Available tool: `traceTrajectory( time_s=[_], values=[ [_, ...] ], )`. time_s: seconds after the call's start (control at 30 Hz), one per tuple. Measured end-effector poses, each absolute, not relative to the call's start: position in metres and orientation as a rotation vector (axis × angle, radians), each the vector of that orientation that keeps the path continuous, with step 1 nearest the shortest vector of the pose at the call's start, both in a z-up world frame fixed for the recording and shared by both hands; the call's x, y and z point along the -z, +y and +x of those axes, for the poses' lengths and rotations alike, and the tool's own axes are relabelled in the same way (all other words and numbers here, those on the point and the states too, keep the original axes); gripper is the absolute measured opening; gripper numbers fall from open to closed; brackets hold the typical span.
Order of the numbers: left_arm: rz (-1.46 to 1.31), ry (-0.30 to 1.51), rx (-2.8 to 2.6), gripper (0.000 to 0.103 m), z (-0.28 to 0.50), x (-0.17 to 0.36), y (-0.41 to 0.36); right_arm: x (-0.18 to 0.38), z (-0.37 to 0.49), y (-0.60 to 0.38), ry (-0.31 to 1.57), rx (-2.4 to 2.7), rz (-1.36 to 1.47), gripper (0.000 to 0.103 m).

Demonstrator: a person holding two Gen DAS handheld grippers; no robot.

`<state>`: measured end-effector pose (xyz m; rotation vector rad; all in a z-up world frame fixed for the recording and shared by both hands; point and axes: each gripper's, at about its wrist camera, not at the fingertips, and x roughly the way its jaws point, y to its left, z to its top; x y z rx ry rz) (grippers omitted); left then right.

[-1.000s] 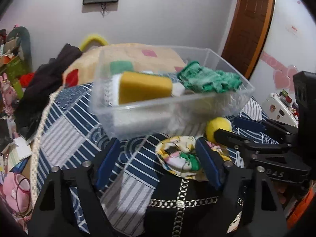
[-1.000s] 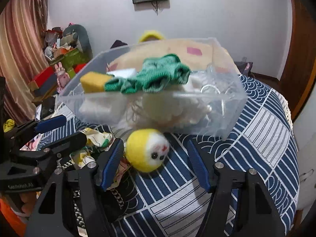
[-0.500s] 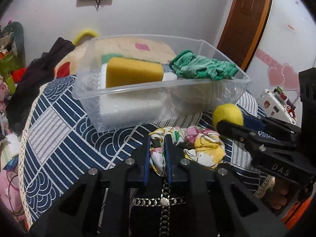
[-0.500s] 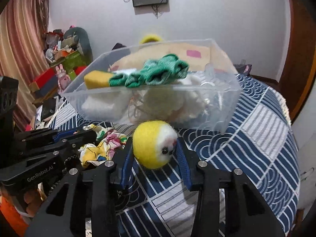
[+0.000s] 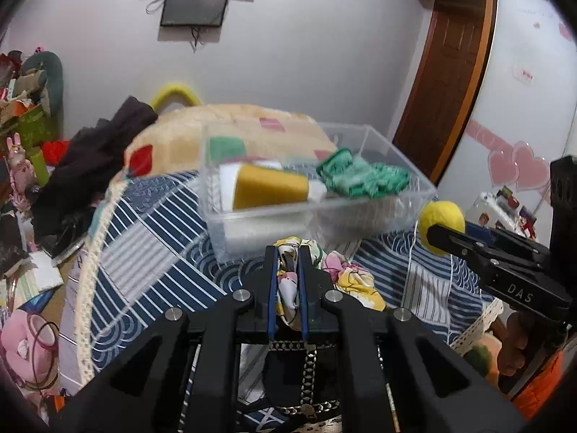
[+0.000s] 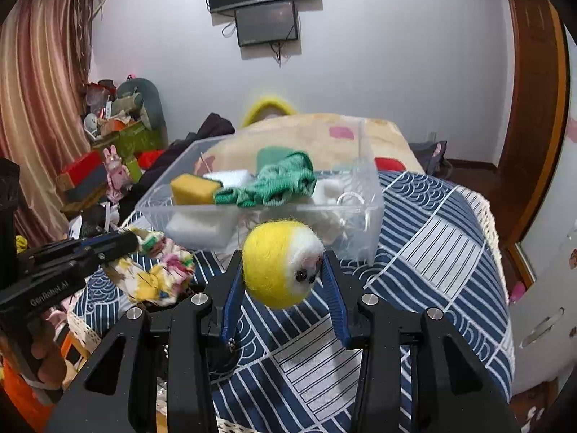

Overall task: Organize soft objects
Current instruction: 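Drop the floral fabric into the box with the left tool while the right tool drops the ball toy in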

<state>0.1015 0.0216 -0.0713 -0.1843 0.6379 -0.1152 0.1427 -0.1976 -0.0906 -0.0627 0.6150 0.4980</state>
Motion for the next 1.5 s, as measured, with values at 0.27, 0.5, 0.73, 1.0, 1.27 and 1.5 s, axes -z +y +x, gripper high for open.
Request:
traceTrajectory(
  time_s=[0.27, 0.5, 0.73, 1.0, 1.27, 1.5],
  values=[
    [-0.186, 0.543, 0.080, 0.009, 0.101, 0.035, 0.035, 0.071, 0.143, -0.203, 0.549, -0.488, -0.068, 0.038],
    [-0.174, 0.511, 0.055, 0.009, 0.130, 0.020, 0.039, 0.058, 0.153, -0.203, 0.508, -0.472, -0.067, 0.038],
    [-0.175, 0.526, 0.001, 0.009, 0.167, 0.019, 0.045, 0.055, 0.173, -0.198, 0.504, -0.447, -0.071, 0.038],
    [-0.127, 0.549, -0.027, 0.009, 0.201, 0.023, 0.045, 0.046, 0.193, -0.182, 0.483, -0.417, -0.153, 0.038],
    [-0.107, 0.592, -0.058, 0.009, 0.235, 0.041, 0.042, 0.063, 0.222, -0.160, 0.551, -0.411, -0.186, 0.038],
    [-0.124, 0.673, -0.045, 0.010, 0.255, 0.065, 0.041, 0.088, 0.243, -0.151, 0.676, -0.409, -0.185, 0.039]
  ],
)
